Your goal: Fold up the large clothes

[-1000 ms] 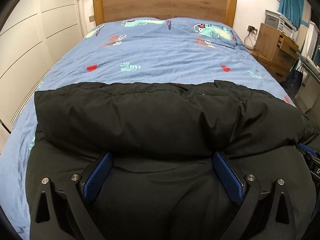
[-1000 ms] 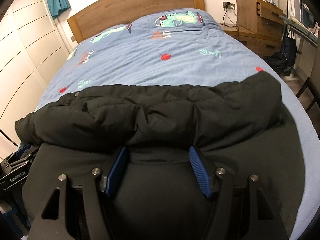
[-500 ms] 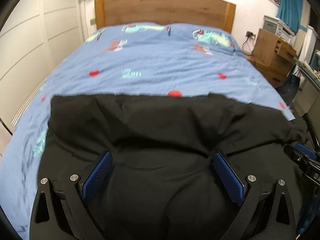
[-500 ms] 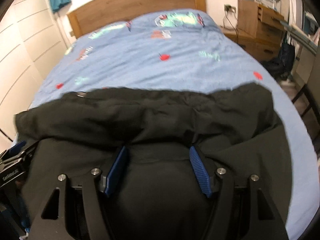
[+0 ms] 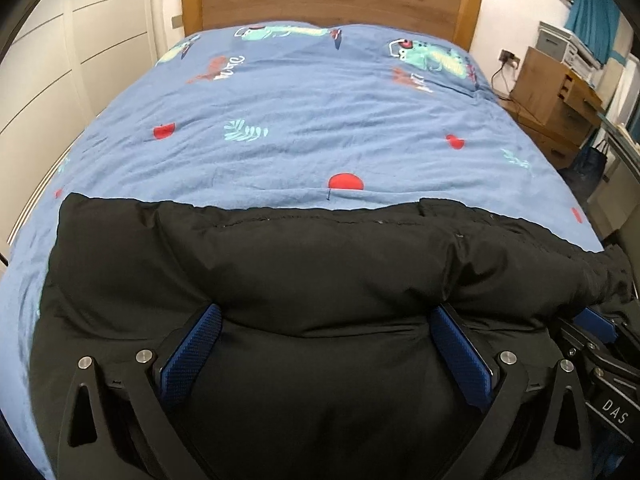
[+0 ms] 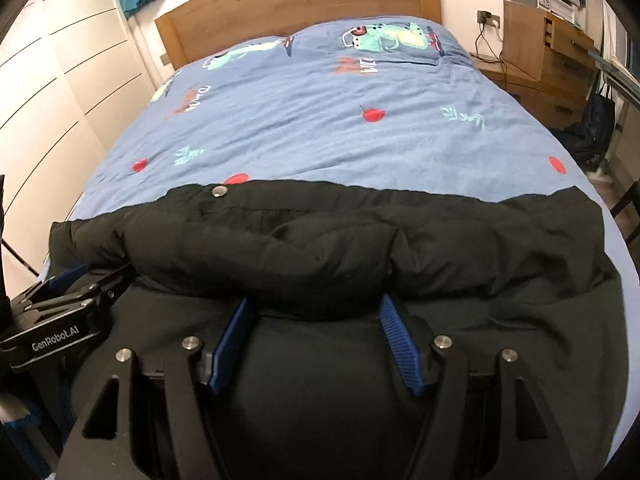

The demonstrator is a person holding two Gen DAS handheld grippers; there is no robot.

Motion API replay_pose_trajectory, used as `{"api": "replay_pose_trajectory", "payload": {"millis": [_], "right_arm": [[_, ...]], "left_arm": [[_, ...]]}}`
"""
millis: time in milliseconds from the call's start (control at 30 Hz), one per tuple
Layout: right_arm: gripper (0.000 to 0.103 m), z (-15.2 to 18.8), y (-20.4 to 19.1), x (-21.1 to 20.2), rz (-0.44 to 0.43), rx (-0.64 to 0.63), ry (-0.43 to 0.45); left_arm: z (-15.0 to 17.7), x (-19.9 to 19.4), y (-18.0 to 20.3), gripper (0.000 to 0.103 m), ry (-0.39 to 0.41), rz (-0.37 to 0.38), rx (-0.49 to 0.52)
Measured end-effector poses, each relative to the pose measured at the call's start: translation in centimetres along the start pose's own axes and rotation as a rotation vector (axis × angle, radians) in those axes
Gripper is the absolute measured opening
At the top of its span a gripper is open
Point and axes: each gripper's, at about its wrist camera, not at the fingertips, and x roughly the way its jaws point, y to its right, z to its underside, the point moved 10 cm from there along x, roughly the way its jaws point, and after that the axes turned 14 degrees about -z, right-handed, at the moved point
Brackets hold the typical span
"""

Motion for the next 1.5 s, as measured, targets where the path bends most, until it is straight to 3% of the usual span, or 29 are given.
{"api": "replay_pose_trajectory", "payload": {"millis": [267, 500, 633, 767, 900, 1067, 1333, 1500], "right_arm": [[0.064, -1.7, 2.3, 3.5, 0.007, 0.035, -0.034], [0.064, -2.2, 3.1, -1.7, 0.002, -0.02, 0.016], [0.064, -1.3, 7.6, -4.6, 0.068, 0.02, 0.033], [0.064, 0.6, 12.3, -3.7, 0.115, 0.103, 0.012], [0.064, 1.0, 13.2, -2.0, 0.129, 0.116, 0.008], [0.064, 0.8, 11.9, -3.4, 0.164, 0.076, -0.008], [0.064, 2.4, 0.9, -9.4, -0.005, -0.1, 0.063], [0.064, 5.5, -1.8, -8.6, -0.05, -0.124, 0.03]], "left_arm": [[-1.4, 2.8, 0.8, 0.102, -0.045, 0.011, -0.013], [-0.7, -1.6, -4.5, 0.102, 0.047, -0.015, -0.003], [0.5, -0.6, -7.3, 0.102, 0.015, -0.034, -0.047], [1.4, 1.0, -7.6, 0.103, -0.005, -0.031, -0.086], [1.6, 1.8, -7.2, 0.103, 0.0, -0.052, -0.085], [1.5, -0.8, -7.5, 0.102, 0.042, -0.096, -0.039], [3.6, -6.4, -7.6, 0.102, 0.096, -0.046, -0.025], [6.5, -6.0, -7.8, 0.102, 0.065, -0.036, -0.02]]}}
